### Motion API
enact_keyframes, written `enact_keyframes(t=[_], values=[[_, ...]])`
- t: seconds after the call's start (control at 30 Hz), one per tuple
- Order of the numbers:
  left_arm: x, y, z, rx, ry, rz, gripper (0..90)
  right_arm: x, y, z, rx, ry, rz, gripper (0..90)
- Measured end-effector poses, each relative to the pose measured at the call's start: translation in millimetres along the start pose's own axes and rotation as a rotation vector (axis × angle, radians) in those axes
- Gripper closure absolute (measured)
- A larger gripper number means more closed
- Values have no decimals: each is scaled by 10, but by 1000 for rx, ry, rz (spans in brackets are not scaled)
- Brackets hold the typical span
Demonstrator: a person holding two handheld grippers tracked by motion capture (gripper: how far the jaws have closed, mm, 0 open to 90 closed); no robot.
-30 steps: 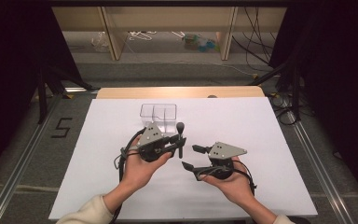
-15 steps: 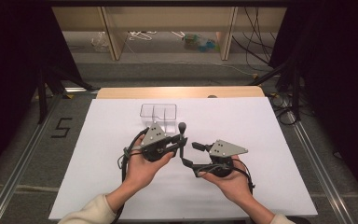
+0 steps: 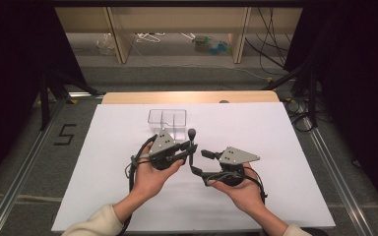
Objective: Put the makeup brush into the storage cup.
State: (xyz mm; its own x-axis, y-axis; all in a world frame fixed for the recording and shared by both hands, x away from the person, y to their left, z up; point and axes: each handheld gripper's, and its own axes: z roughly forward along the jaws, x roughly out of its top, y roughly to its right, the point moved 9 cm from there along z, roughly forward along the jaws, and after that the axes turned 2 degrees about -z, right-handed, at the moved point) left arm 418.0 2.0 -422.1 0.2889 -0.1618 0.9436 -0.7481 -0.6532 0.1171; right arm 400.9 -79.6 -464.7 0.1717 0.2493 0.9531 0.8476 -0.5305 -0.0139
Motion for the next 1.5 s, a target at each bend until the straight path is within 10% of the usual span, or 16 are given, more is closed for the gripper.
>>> enact_keyframes(t=[1.5], values=[[260,-440,5,112,87,40,776,-27,254,-385,-43,10,-4,186]])
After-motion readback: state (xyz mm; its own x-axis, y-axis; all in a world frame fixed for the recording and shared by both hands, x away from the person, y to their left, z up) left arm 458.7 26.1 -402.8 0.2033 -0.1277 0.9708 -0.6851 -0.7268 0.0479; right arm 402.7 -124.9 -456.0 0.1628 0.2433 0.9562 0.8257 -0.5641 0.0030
